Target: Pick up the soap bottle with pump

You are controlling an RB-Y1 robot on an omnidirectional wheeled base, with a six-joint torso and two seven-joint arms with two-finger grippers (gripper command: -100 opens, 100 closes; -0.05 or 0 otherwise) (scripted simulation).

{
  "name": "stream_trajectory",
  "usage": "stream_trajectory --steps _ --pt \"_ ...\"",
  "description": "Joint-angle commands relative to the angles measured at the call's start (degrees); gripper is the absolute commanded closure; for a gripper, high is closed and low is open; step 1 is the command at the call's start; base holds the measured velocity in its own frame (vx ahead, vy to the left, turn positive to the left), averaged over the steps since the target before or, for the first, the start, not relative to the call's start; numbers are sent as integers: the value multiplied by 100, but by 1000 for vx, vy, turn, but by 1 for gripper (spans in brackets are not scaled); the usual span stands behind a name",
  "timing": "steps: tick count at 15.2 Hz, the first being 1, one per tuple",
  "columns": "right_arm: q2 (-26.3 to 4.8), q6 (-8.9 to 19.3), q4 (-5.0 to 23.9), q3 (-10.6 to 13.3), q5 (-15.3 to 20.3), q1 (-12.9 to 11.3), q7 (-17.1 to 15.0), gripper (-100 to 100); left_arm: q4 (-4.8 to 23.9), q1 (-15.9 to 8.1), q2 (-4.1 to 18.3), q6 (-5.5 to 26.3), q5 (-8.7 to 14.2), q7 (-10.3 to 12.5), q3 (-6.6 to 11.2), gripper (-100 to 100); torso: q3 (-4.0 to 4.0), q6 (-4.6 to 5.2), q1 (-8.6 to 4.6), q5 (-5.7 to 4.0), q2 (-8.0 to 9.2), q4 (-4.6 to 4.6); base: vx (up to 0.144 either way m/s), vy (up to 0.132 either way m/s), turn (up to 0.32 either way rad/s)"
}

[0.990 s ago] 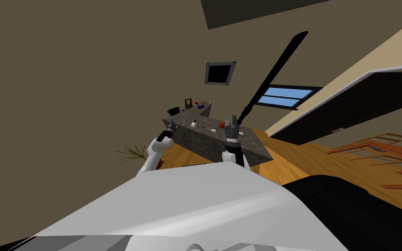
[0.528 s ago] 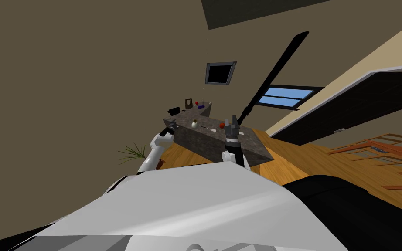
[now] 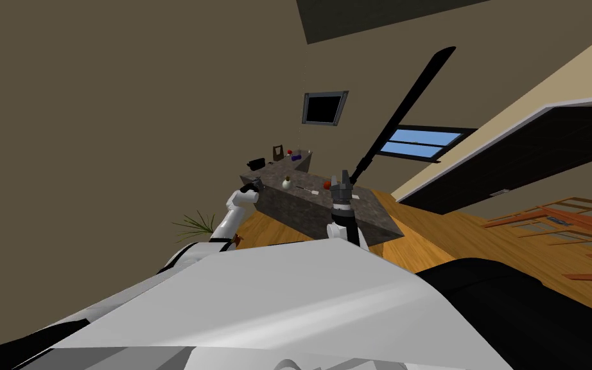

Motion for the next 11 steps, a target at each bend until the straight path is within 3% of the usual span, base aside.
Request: stream_trajectory --steps 1,2,3,5,6,9,10,11 --pt "0 0 0 0 0 0 0 0 157 -182 12 286 15 71 7 -100 0 0 0 0 0 0 10 1 -6" --pt "0 0 0 0 0 0 0 0 157 -182 12 289 15 71 7 -100 0 -1 0 0 0 0 7 -1 -2" --pt "0 0 0 0 0 0 0 0 414 -430 18 495 35 247 32 -100 1 -1 -1 0 2 0 12 -2 -8" --pt "0 0 0 0 0 0 0 0 524 -551 18 685 35 247 32 -100 -1 0 -2 0 -1 0 15 -1 -9" --pt "0 0 0 0 0 0 0 0 739 -759 18 823 53 423 58 -100 -1 -1 -2 0 -1 -1 19 -2 -17" --pt "0 0 0 0 0 0 0 0 887 -917 18 1078 53 423 58 -100 -2 0 -3 -1 -4 -1 20 -2 -8" --pt "0 0 0 0 0 0 0 0 1128 -1155 12 1270 70 598 85 -100 -1 -1 -2 0 -2 -1 20 -4 -18" --pt "0 0 0 0 0 0 0 0 1231 -1260 12 1376 70 598 85 -100 -2 0 -3 -1 -3 -1 26 -4 -22"
